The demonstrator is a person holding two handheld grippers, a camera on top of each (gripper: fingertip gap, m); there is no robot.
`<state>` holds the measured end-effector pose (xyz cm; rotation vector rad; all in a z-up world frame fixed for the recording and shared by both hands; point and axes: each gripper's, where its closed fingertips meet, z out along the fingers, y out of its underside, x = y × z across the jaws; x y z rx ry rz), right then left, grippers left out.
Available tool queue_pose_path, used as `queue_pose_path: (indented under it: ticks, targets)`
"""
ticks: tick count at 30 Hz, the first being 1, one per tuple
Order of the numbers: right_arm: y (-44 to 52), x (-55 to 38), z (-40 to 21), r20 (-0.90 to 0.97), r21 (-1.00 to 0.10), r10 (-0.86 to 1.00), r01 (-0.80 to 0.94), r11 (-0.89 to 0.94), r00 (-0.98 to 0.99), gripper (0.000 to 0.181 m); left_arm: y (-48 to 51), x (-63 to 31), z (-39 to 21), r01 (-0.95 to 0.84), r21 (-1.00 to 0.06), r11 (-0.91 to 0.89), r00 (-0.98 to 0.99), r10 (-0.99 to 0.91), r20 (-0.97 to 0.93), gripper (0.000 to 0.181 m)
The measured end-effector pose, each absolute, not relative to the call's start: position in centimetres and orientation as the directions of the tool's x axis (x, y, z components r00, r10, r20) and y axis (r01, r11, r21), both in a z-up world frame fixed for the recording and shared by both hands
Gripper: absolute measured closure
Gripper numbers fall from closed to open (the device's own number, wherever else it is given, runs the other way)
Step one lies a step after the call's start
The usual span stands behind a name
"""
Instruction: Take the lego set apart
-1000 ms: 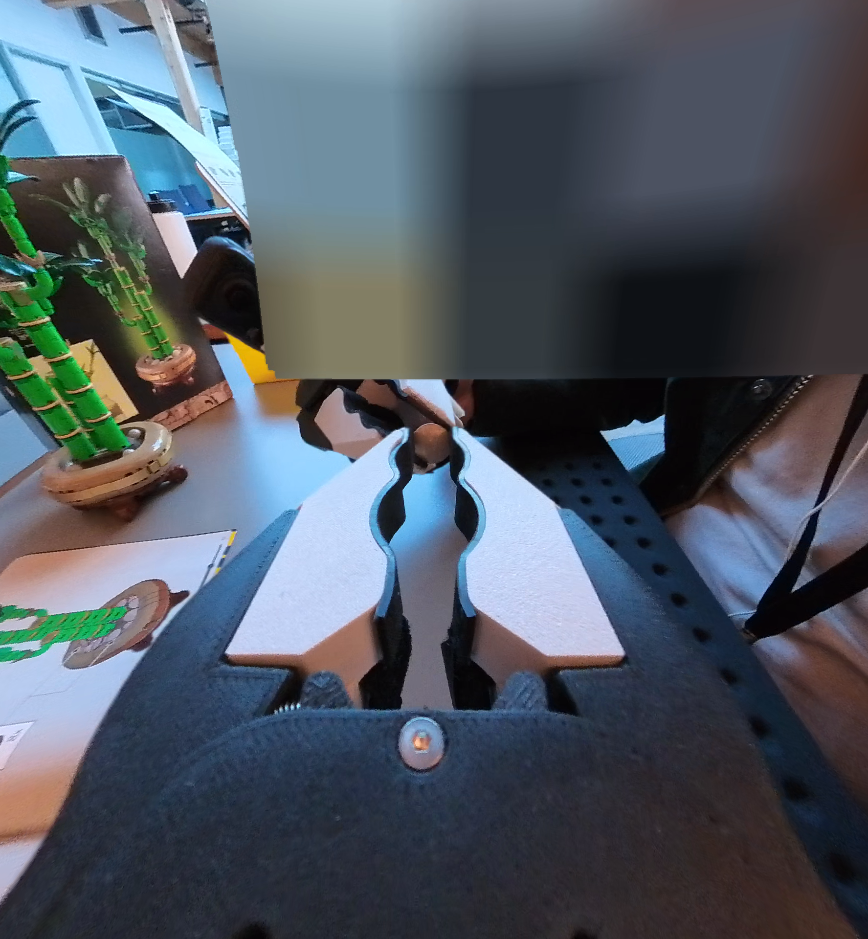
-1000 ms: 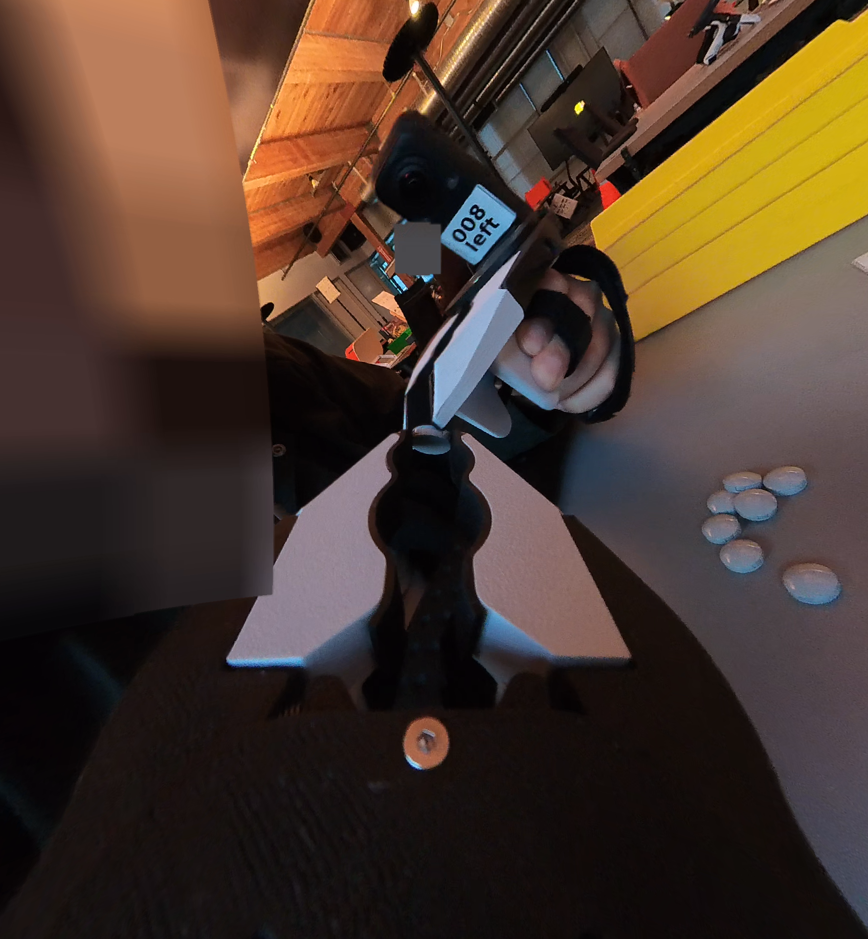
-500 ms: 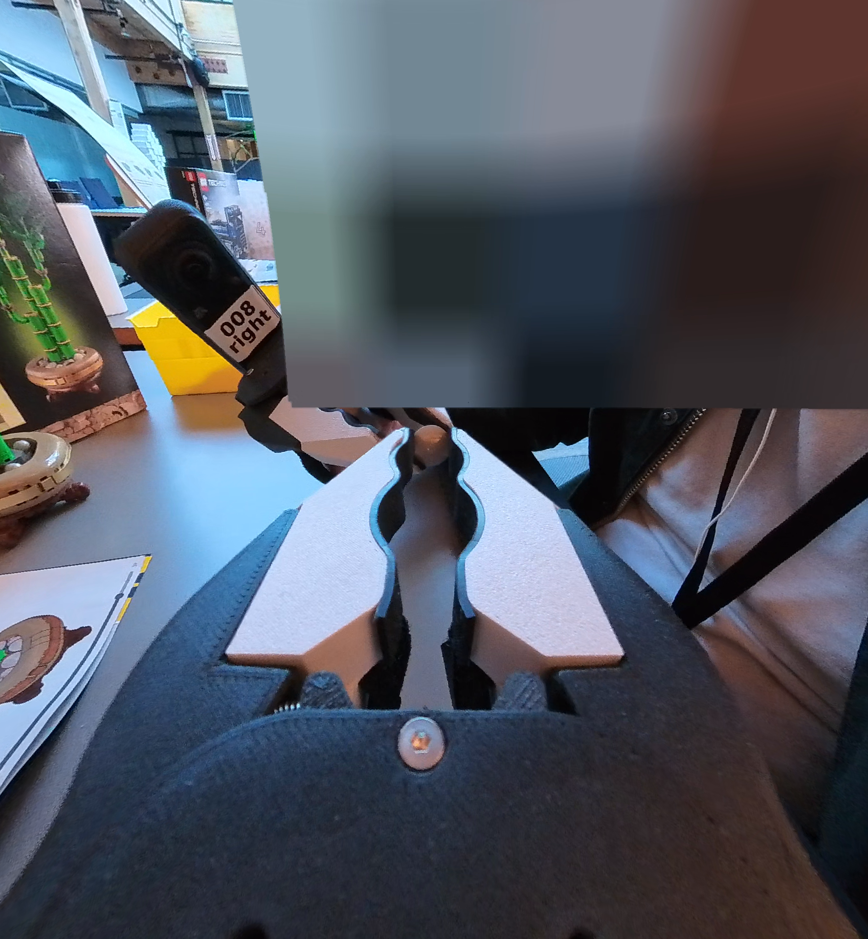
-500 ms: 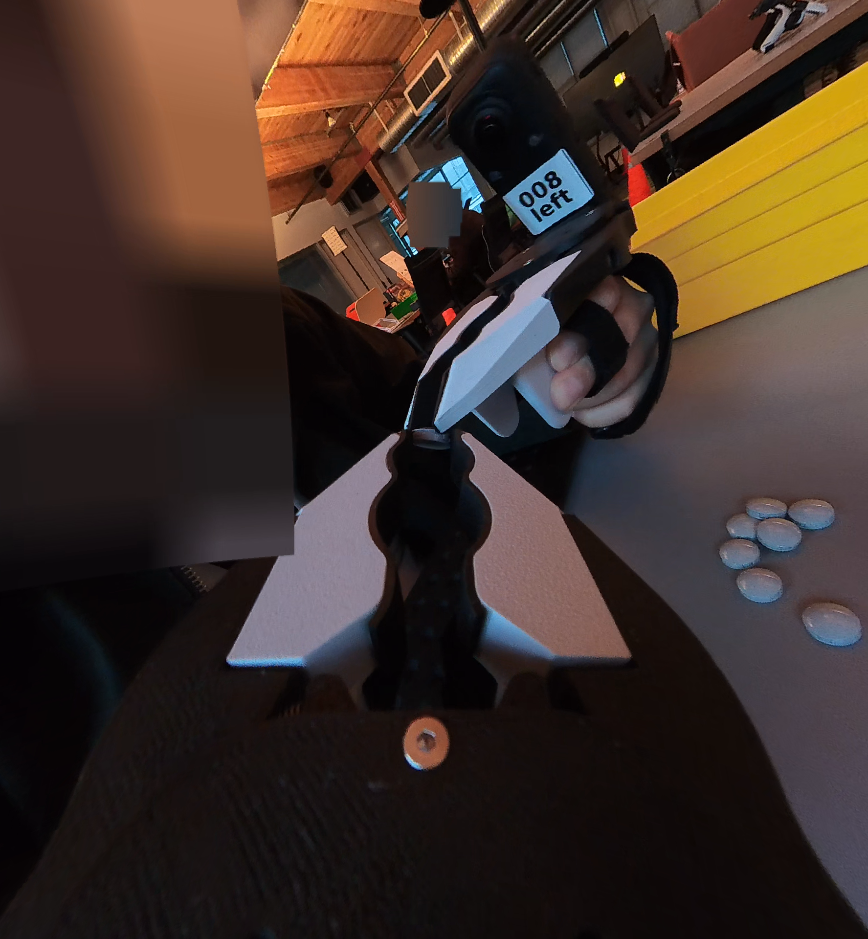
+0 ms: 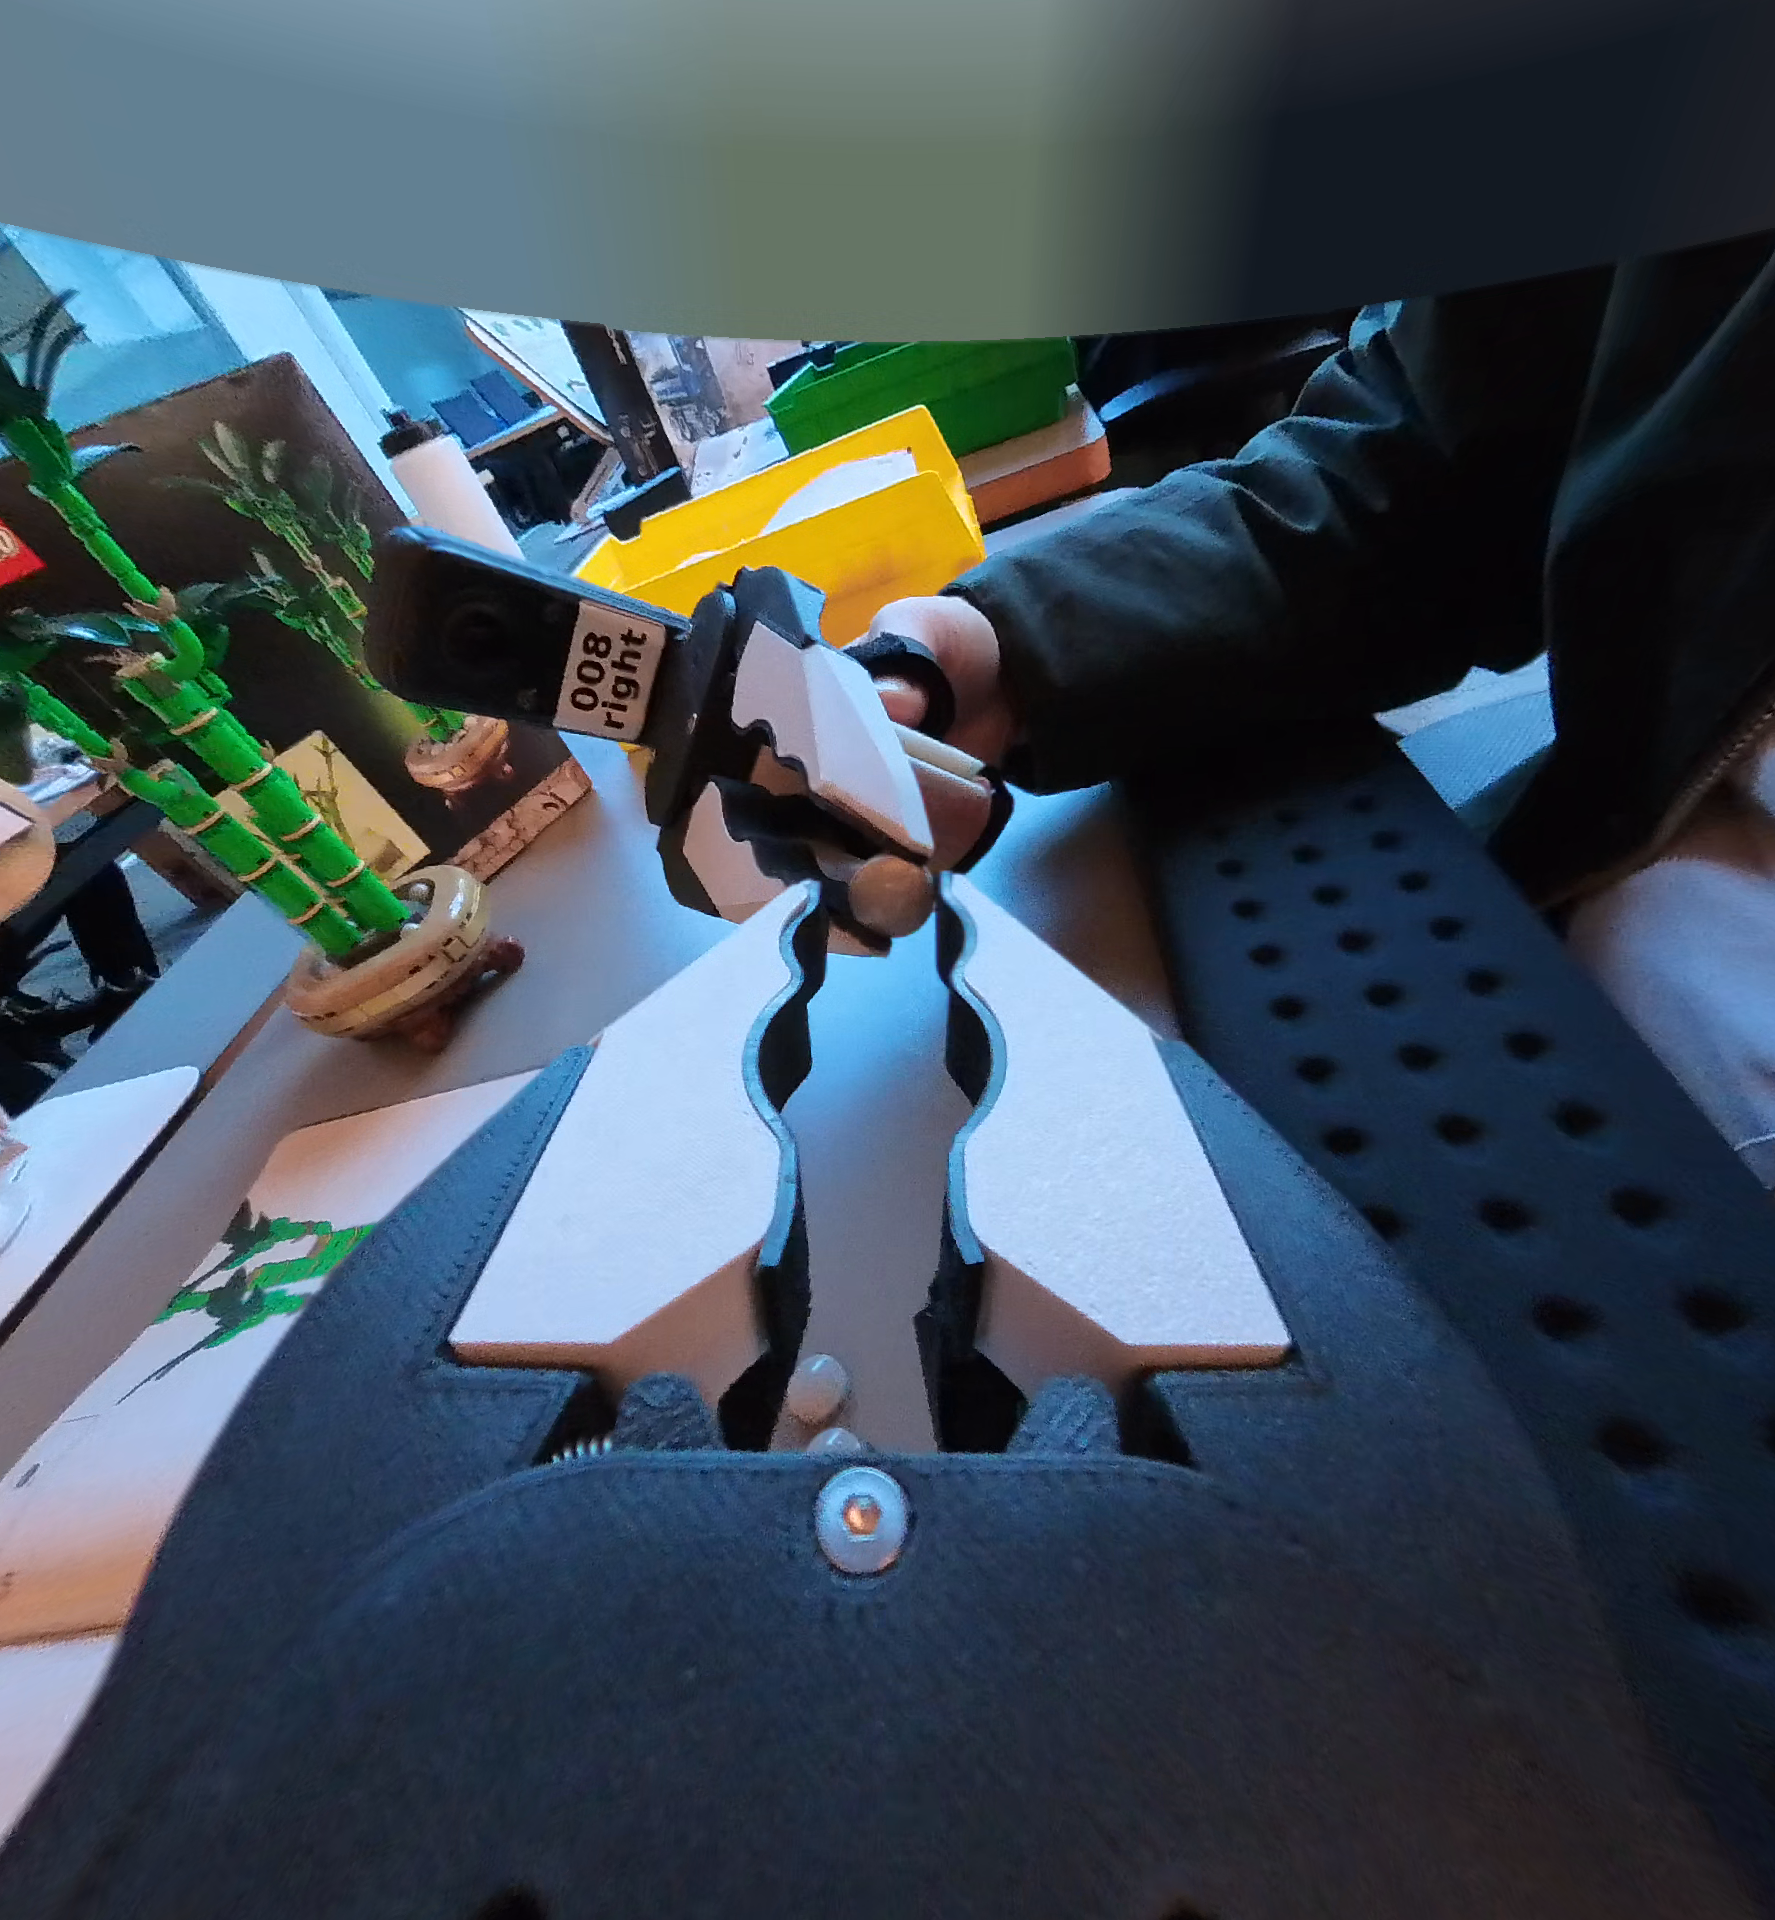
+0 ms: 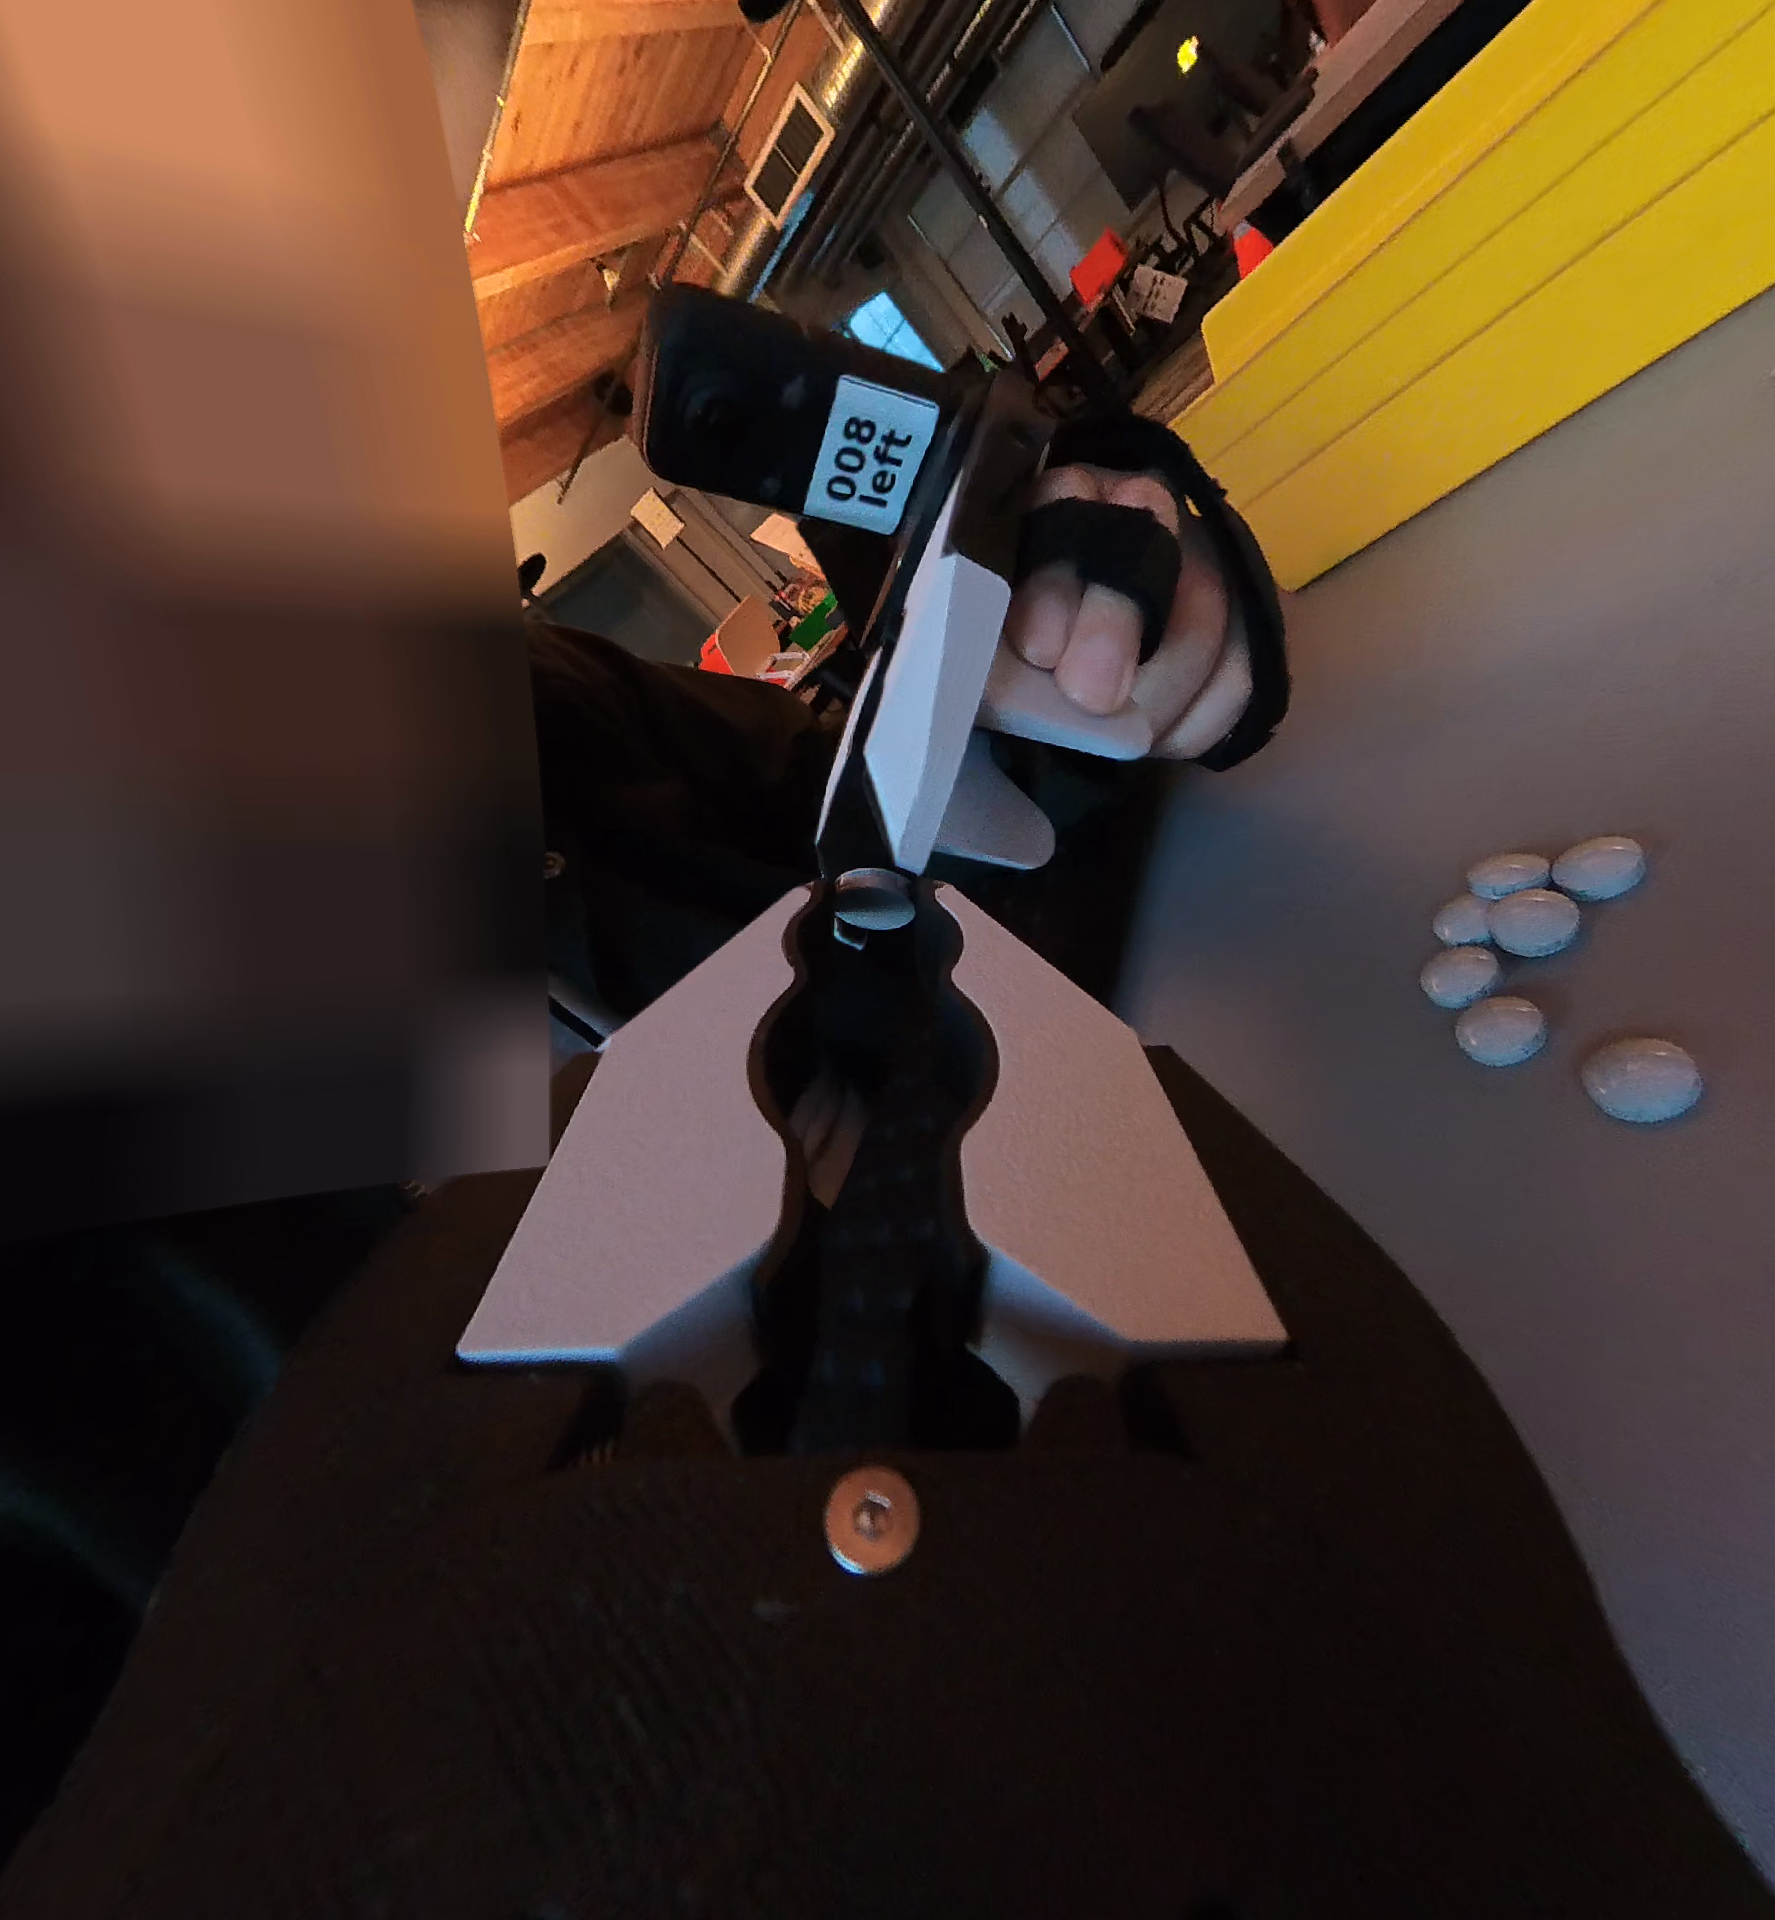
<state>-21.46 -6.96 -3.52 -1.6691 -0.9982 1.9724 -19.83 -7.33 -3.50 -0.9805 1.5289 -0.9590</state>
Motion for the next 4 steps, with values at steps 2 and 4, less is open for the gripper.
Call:
queue_pose_path:
  ticks: [2,4]
  targets:
    - [-7.04,-21.44,-3.52,-0.706,-0.706,0.666,0.166,-0.688,-0.240,0.167,-7.43,-19.84,-3.48,-0.107,-0.937,0.334,-0.141,-0.938,-0.318,0.163]
    - [-7.05,-21.40,-3.51,-0.728,-0.682,0.636,0.168,-0.712,-0.257,0.167,-7.51,-19.83,-3.48,-0.102,-0.934,0.343,-0.141,-0.934,-0.328,0.164]
